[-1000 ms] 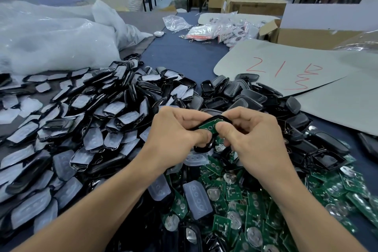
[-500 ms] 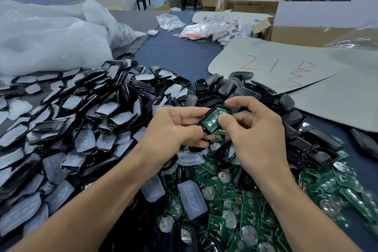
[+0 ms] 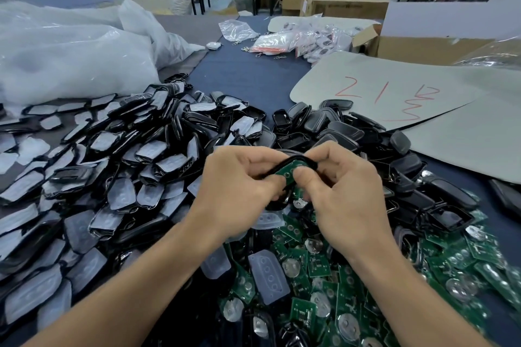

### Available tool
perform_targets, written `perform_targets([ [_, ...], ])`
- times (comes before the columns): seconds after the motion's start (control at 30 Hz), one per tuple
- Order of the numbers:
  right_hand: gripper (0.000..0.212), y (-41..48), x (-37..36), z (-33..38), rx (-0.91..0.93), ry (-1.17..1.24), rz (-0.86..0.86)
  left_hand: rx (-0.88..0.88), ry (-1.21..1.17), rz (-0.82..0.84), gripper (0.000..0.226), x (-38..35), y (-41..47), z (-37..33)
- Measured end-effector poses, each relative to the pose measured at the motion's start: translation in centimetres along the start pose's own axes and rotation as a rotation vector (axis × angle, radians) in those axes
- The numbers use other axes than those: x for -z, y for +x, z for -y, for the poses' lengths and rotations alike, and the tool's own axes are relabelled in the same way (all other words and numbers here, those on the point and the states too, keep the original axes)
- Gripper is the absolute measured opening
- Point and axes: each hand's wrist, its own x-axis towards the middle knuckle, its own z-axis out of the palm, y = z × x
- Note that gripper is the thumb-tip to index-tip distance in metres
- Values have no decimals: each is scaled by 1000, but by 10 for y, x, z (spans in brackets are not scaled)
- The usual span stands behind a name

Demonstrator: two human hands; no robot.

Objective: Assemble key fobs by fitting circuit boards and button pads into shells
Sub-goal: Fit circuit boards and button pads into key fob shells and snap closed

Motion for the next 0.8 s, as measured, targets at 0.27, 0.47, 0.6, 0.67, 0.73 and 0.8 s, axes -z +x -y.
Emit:
perform_targets([
  [0.27, 24, -1, 3, 2, -24, -23, 8, -219, 311, -152, 39, 7, -1, -9],
  [0.47, 13, 17, -10, 27, -20, -268, 149, 178, -344, -461, 28, 51, 23, -10],
  [0.6, 11, 49, -57, 55, 31, -379, 240, 287, -565, -688, 13, 81, 32, 1],
  [0.67, 16, 64, -86, 61, 46, -461, 264, 309, -593, -733, 11, 85, 33, 8],
  [0.73, 26, 76, -113, 60, 81, -602, 286, 328, -624, -755, 11, 83, 33, 14],
  [0.8, 29, 84, -133, 58, 127, -750, 287, 335, -648, -774, 11, 84, 35, 19],
])
